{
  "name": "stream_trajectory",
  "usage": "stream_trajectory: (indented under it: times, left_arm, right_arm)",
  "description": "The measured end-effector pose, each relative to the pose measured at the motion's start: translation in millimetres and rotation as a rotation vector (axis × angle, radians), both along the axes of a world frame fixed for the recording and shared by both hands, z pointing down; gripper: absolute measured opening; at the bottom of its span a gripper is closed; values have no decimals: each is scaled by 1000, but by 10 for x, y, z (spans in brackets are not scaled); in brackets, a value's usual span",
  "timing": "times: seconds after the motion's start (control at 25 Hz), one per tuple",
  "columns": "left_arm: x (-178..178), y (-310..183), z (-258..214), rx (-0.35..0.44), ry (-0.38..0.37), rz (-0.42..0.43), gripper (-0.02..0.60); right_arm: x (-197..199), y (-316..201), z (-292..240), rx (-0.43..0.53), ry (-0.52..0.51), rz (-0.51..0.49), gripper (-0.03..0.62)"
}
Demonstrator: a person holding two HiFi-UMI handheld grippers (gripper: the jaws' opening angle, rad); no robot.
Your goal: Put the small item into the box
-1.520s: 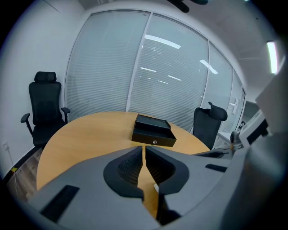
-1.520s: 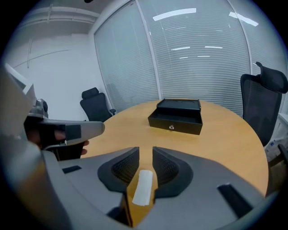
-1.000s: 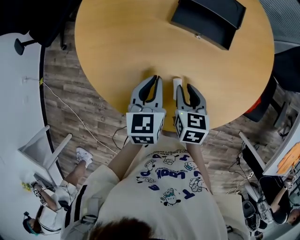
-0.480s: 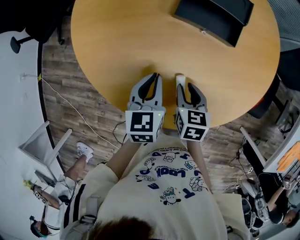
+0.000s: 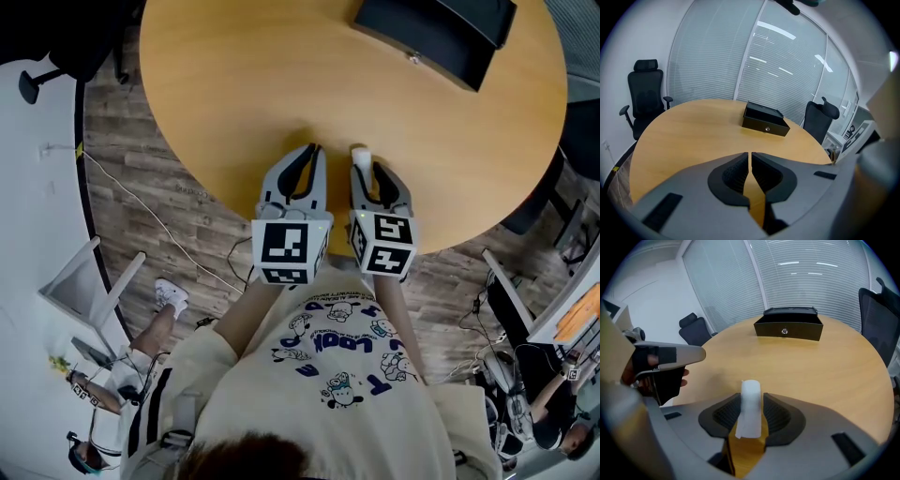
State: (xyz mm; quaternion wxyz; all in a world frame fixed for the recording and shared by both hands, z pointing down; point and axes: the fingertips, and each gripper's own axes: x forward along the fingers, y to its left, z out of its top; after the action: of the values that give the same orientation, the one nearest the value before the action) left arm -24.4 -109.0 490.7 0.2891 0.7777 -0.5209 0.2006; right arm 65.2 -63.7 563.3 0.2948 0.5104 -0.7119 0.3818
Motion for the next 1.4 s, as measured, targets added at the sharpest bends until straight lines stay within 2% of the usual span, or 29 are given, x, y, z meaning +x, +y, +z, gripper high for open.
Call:
stream_trajectory:
  times: [0.48,0.8,1.4]
  left_arm:
    - [-11,-13,34,-8,-8,-7,32]
    - [32,-84,-64,8,8,-3,32]
    - [122,-322,-533,111,21,14,32]
  right_arm:
    - [11,-21,46,-23,-28,7,147]
    - [119,-93,-68,8,-25,38,146]
    - [334,-379,-592,117,-3,84,146]
